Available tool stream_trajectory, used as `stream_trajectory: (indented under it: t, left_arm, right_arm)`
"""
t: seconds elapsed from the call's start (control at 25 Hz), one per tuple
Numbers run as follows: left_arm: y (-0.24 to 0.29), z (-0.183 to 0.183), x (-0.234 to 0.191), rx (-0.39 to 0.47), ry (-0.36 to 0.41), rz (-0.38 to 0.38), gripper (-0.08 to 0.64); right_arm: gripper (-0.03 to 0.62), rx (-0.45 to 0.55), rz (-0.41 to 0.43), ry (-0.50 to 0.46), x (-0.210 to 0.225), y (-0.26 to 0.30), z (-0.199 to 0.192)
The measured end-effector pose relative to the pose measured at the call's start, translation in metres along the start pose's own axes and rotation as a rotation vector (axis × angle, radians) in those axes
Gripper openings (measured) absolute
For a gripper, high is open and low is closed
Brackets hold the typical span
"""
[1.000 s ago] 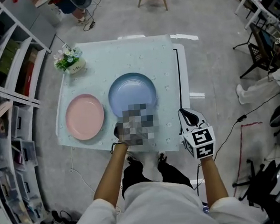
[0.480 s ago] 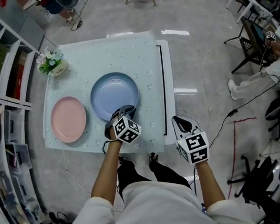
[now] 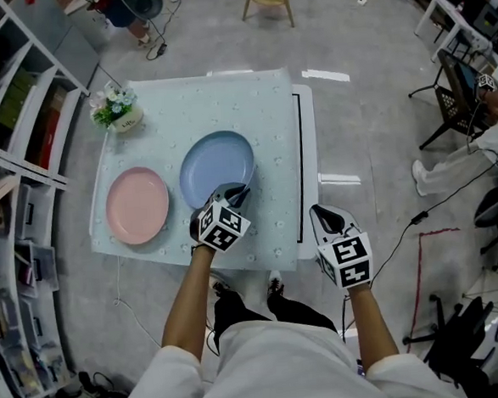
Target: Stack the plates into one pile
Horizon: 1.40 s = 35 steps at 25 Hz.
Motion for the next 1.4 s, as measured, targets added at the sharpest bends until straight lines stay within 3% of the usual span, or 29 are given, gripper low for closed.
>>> stream_trajectory:
  t: [0.28,0.44,0.64,0.8,0.96,1.4]
  left_arm:
    - [-0.080,0.008,-0.040,0.182,-0.139,-0.025,0.048]
    - [-0.119,0.007,-0.055,0.243,-0.129,0.006,0.049]
    - [-0.170,-0.006,-0.084,0.269,-0.100,0.106,0.052]
    - [-0.197,-0.032,-0.098,0.231,-0.120,0.187,0.054]
    - [-0.209,-0.074,-0.101,0.108,-0.107,0.255,0.054]
    - [-0.212,-0.182,-0.111,-0.031,-0.214,0.215,0.062]
  right_arm:
    - [0.014,0.078,-0.006,-0.070,-0.020,-0.013,0.056]
    - [0.014,0.119,0.000,-0.117,-0.039,-0.016,0.091]
    - [0.014,0.152,0.046,-0.183,-0.077,-0.005,0.132]
    - [0.014,0.166,0.094,-0.249,-0.102,0.013,0.157]
    - [0.014,0.167,0.164,-0.318,-0.140,0.037,0.178]
    - [0.014,0.098,0.284,-0.452,-0.242,0.098,0.196]
Point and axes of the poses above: the fingertips, and each gripper's own axes: y forward along the fingers, x to its right, z out of its top, the point moved 7 cm from there along -y, backward along the fingers, and after that the axes turned 13 degrees about -x, right-handed, at the moved point
